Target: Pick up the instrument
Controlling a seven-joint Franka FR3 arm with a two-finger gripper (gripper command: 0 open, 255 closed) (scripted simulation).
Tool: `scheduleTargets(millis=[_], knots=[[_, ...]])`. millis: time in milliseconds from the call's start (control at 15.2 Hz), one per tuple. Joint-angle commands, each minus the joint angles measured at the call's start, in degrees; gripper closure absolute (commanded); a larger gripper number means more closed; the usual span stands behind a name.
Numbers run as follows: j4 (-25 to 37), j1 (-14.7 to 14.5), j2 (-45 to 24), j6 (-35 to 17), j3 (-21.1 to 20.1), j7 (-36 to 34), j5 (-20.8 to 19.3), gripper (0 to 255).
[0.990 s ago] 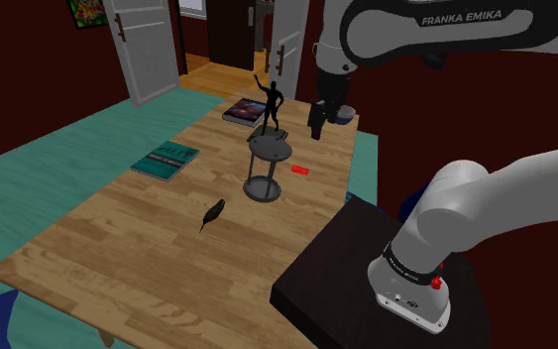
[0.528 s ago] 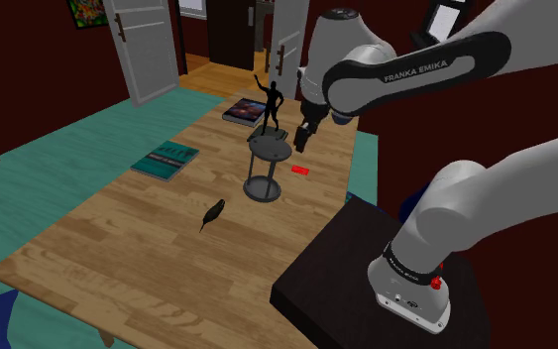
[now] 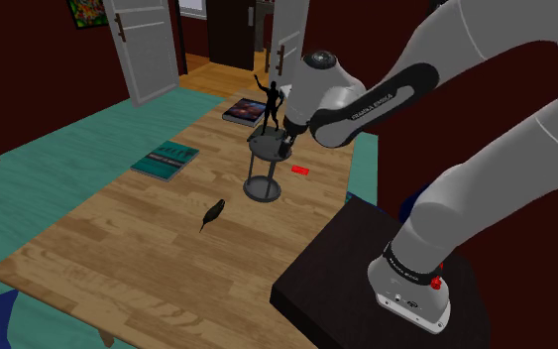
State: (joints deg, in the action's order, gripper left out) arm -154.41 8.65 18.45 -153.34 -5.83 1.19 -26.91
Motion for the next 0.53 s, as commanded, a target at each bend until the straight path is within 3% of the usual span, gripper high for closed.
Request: scheduleTargets(millis=[0, 198, 462], knots=[[1.7, 3.6, -5.5, -6.3, -2.2, -4.3, -7.6, 0], [6.4, 10.1, -13.6, -12.4, -5.8, -16.2, -25.1, 0], [8.2, 11.2, -17.3, -13.7, -5.9, -24.3, -34.8, 0]])
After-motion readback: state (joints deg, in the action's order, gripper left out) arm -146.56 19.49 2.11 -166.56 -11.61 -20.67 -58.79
